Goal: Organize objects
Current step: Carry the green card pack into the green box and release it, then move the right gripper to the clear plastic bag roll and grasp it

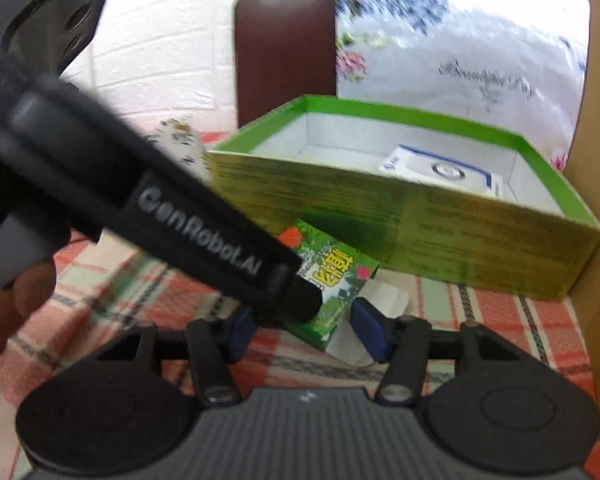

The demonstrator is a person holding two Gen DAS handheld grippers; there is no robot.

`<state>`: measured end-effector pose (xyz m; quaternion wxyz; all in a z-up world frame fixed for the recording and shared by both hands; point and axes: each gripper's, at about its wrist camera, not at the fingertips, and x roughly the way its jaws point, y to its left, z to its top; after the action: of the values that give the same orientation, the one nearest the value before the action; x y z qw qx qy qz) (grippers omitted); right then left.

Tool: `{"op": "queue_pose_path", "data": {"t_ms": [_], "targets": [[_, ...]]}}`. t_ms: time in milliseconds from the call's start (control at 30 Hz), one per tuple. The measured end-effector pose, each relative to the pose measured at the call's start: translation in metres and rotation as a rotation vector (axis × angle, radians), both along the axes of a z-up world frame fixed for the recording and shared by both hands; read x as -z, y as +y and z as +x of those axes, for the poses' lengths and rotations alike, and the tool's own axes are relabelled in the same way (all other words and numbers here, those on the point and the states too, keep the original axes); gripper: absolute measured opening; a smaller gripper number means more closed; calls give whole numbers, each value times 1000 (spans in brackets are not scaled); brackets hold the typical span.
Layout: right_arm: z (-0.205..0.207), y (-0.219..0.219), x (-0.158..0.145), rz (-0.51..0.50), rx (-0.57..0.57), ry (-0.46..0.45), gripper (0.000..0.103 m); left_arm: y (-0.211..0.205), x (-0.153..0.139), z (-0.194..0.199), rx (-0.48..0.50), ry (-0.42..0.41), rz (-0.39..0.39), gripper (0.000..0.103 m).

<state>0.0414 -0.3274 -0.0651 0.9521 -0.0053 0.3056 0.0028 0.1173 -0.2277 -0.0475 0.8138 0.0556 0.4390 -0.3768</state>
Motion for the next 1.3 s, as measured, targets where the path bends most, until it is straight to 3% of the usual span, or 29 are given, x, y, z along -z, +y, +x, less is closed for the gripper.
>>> {"op": "queue_pose_path", "data": {"t_ms": [100,200,367,433,567,633,833,933,1300], "targets": [[-19,13,-16,-16,-5,-97,53,21,-28,-15,-1,-58,-56,46],[-27,25,-38,-99,-14,-222,54,29,-59,-17,1,-146,-101,46],[21,16,-61,-154,-10,-316,58,13,-76,21,-46,-250,-108,52],[50,9,-56,-149,-11,-301,62,0,-66,40,-79,-249,-72,53],[93,-3,-33,-139,30,-183,64,-10,-46,58,-144,-223,21,53],[87,-10,-32,-79,41,-203,70,-1,-43,54,-135,-217,-2,53],[60,-11,-37,-32,87,-228,70,15,-46,36,-150,-201,-32,53],[43,-7,-41,-15,99,-229,70,26,-50,18,-148,-231,-23,53],[-6,44,-29,65,42,-97,69,97,-33,-17,-247,-217,62,53]]}}
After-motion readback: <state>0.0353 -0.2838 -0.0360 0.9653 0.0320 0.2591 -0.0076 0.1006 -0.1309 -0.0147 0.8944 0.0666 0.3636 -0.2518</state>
